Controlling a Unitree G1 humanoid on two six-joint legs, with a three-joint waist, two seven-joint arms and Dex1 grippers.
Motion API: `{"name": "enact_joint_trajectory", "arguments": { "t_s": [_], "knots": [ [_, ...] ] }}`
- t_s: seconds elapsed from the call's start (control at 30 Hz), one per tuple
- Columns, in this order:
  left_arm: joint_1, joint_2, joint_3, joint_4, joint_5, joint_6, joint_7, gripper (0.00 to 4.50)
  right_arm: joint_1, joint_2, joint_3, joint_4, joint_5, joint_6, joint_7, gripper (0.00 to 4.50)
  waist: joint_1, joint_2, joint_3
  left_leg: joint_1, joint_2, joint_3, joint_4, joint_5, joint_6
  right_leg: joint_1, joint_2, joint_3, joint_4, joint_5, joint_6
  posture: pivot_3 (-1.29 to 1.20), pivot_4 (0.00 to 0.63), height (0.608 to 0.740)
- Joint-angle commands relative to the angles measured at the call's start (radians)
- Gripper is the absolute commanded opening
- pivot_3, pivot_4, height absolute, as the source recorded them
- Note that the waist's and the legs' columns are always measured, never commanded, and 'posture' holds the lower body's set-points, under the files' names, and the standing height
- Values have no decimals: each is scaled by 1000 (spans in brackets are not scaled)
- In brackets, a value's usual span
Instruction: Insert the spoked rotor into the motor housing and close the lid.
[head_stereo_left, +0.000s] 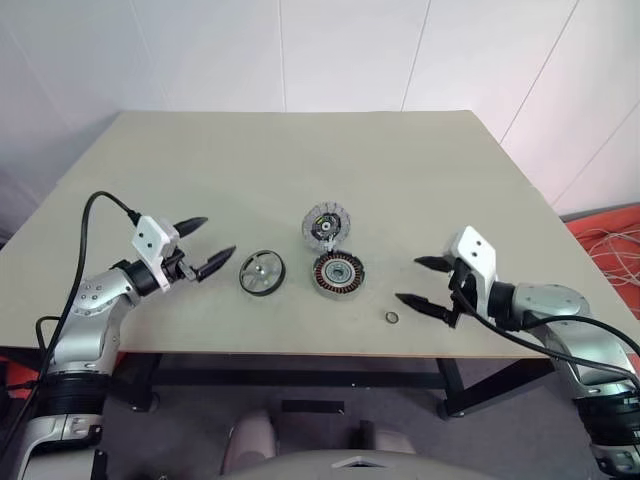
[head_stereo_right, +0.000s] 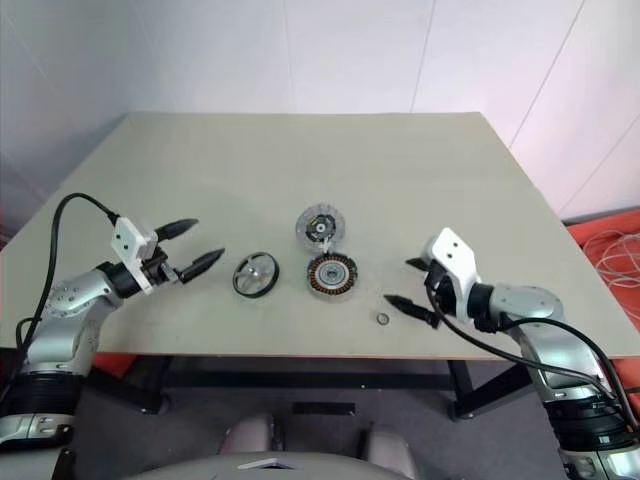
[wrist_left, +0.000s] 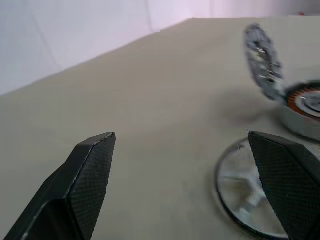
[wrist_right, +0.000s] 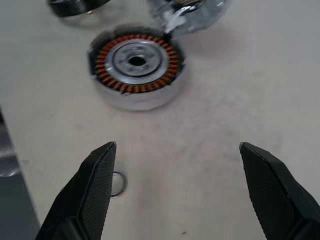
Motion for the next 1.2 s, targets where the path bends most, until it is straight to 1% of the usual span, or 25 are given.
{"name": "enact_joint_trajectory", "arguments": {
  "t_s": [0.03, 0.13, 0.37, 0.57, 0.8, 0.93, 1.13, 1.2],
  "knots": [
    [5, 19, 3, -57, -41, 21, -48, 4500, -3, -18, 29, -57, 5, -7, 37, 4449, 1, 0, 0, 0, 0, 0, 0, 0, 0, 0, 0, 0, 0, 0, 0, 0, 0, 740],
    [25, 18, 4, -89, -59, 44, -66, 4500, -8, -23, 58, -34, -17, -29, 56, 4449, 1, 0, 0, 0, 0, 0, 0, 0, 0, 0, 0, 0, 0, 0, 0, 0, 0, 740],
    [59, 15, 0, -106, -51, 40, -87, 4500, -48, -27, 119, 48, -104, -154, 101, 4449, 0, 0, 0, 1, 0, 0, 0, 0, 0, 0, 0, 0, 0, 0, 0, 0, 0, 740],
    [73, 9, 1, -109, -42, 27, -77, 4500, -57, -18, 135, 116, -132, -210, 124, 4449, 0, 0, 0, 0, 0, 0, 0, 0, 0, 0, 0, 0, 0, 0, 0, 0, 0, 740],
    [87, 8, 7, -107, -30, 4, -61, 4500, -31, -25, 144, 150, -159, -254, 142, 4449, -1, 0, 0, 0, 0, 0, 1, 0, 0, 1, 0, 0, 0, 0, 0, 0, 0, 740],
    [85, 10, 10, -99, -30, -3, -59, 4500, -29, -29, 163, 195, -210, -324, 135, 4449, -1, 0, 0, 1, 0, 0, 1, 0, 0, 1, 0, 0, 1, 0, 0, 0, 0, 740],
    [85, 10, 12, -90, -28, -11, -55, 4500, -24, -24, 166, 231, -225, -368, 125, 4449, -1, 0, 0, 4, 0, 0, 1, 0, 0, 4, 0, 0, 0, 0, 0, 0, 0, 740],
    [80, 9, 12, -83, -26, -14, -53, 4500, -25, -27, 168, 240, -225, -370, 126, 4065, -1, 0, 0, 5, 0, 0, 1, 0, 0, 5, 0, 0, 1, 0, 0, 0, 0, 740]
  ]
}}
